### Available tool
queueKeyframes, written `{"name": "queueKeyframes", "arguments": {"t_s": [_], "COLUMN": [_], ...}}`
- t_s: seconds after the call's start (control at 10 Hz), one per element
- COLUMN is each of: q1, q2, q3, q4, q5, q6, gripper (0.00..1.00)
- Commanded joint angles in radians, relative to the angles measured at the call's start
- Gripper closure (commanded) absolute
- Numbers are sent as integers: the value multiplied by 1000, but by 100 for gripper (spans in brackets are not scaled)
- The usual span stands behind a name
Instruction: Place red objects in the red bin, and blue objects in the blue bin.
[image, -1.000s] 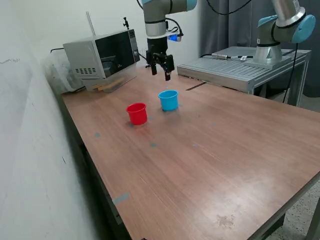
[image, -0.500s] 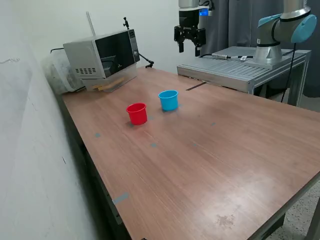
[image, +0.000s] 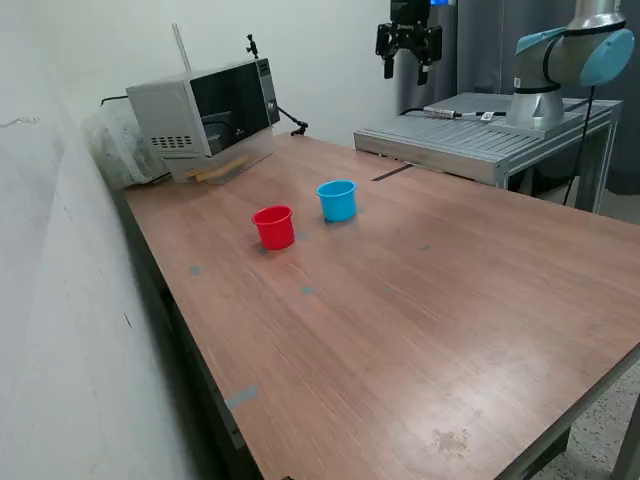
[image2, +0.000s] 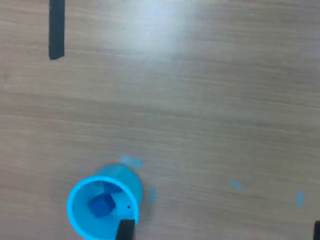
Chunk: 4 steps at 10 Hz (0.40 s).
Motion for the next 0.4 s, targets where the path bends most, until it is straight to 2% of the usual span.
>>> {"name": "queueKeyframes", "arguments": {"t_s": [0.0,0.2,0.3], "q1": [2,6,4], "q2": [-106,-165,-166], "q3": [44,92,93], "q4": [7,94,196], "q5": [0,0,0], "q6": [-1,2,5], "gripper": [0,0,0]}}
